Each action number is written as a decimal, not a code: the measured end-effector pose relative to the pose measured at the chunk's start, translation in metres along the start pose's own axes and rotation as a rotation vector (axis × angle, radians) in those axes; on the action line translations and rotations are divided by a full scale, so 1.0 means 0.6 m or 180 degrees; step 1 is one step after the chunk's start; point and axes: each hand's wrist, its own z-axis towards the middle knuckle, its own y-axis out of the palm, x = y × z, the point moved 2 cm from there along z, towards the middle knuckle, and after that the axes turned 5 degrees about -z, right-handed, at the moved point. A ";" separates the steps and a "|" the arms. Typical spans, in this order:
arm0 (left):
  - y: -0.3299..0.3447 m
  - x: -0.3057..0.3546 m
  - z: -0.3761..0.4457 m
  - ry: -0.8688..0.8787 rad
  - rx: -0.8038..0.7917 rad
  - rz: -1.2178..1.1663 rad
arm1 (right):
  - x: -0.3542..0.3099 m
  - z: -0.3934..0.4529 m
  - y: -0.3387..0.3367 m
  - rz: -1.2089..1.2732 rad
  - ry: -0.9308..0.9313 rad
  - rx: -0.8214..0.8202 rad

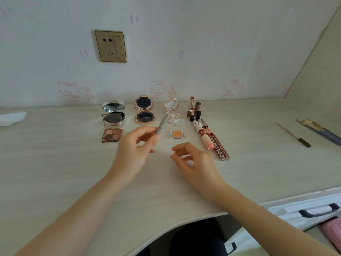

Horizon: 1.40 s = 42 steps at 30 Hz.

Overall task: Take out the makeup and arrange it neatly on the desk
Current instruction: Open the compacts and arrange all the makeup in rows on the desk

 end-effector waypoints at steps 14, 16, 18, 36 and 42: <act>0.016 0.018 -0.029 0.1479 -0.0920 0.2571 | -0.006 0.010 -0.021 -0.1384 -0.1001 0.0316; 0.019 0.020 -0.032 0.1540 -0.1013 0.2737 | -0.009 0.008 -0.016 -0.1604 -0.1230 0.0451; 0.020 0.021 -0.034 0.1581 -0.0971 0.2847 | -0.009 0.006 -0.012 -0.1853 -0.1379 0.0553; 0.009 0.013 -0.025 0.1130 -0.0995 0.2852 | 0.000 0.001 -0.019 -0.1876 -0.1205 0.1035; 0.012 0.020 -0.026 0.1208 -0.0770 0.2421 | 0.008 -0.002 -0.041 -0.1580 -0.0685 0.1084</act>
